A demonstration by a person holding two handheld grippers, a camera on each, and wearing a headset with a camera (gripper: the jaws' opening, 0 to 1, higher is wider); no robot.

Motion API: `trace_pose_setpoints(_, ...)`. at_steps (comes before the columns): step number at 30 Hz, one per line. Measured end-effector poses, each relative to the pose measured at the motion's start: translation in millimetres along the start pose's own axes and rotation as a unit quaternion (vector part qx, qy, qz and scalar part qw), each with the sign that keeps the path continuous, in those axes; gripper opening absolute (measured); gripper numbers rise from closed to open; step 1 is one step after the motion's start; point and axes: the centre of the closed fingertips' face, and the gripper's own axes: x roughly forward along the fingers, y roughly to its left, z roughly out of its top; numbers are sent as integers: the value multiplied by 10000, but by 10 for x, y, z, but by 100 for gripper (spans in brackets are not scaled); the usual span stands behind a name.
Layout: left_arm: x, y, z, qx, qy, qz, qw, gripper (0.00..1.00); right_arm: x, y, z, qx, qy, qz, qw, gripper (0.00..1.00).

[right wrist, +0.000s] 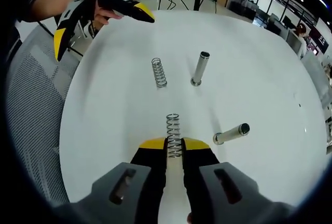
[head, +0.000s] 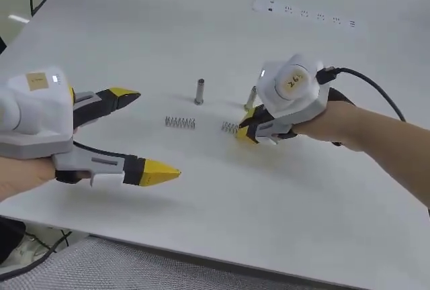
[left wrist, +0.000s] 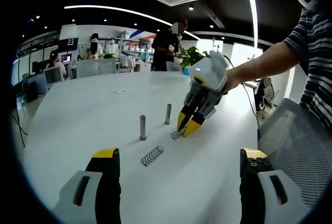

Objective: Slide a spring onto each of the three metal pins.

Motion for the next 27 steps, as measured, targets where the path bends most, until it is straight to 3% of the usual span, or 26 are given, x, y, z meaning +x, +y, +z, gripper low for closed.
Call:
trace_pose_setpoints(17,119,-152,50,105,28,-258,9996,95,-398,61,-5,-166,-191,-127,9996,12)
trace_pose_setpoints(27,249,-303,79,188,111,-623,9978,91,-589,174,-73,-224,-294,-201,9991,12)
